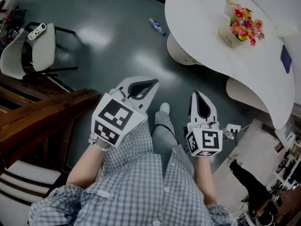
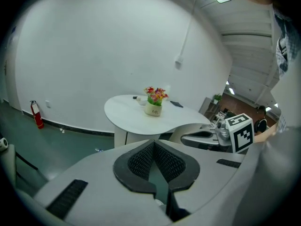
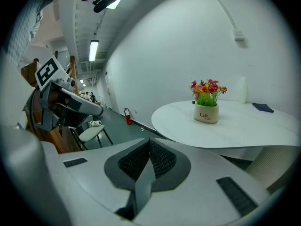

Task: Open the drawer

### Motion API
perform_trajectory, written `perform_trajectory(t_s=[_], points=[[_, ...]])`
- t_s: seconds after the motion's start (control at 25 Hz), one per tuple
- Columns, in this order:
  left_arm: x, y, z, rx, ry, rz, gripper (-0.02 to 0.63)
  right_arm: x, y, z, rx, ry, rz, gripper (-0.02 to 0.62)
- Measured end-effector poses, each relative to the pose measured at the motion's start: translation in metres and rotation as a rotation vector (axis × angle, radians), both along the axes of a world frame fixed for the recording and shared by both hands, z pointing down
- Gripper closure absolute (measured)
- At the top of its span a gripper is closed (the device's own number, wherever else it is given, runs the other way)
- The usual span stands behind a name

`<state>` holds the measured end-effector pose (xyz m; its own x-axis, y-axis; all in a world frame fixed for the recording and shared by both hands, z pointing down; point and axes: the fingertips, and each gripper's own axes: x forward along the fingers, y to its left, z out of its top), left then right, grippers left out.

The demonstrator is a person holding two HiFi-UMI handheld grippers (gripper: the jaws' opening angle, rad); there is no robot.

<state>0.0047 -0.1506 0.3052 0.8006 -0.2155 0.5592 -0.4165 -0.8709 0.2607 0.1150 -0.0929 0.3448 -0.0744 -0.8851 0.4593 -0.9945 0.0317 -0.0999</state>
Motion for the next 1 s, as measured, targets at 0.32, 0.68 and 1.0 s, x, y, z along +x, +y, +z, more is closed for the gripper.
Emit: perform_trajectory(t_s=[0.32, 0.68, 1.0], points=[[0.004, -0.014, 0.038, -0.038, -0.012, -0.021, 0.601, 0.019, -0.018, 0.043, -0.057, 0.018, 0.016, 0.586], [0.007, -0.019, 0.099, -0.092, -0.023, -0.072, 0.601, 0.024, -0.036, 0.099, -0.073, 0.12, -0.072, 0.586], [0.007, -0.029, 0.145, -0.063, -0.028, -0.061, 0.601, 0.021, -0.058, 0.157, -0.095, 0.159, -0.122, 0.586]])
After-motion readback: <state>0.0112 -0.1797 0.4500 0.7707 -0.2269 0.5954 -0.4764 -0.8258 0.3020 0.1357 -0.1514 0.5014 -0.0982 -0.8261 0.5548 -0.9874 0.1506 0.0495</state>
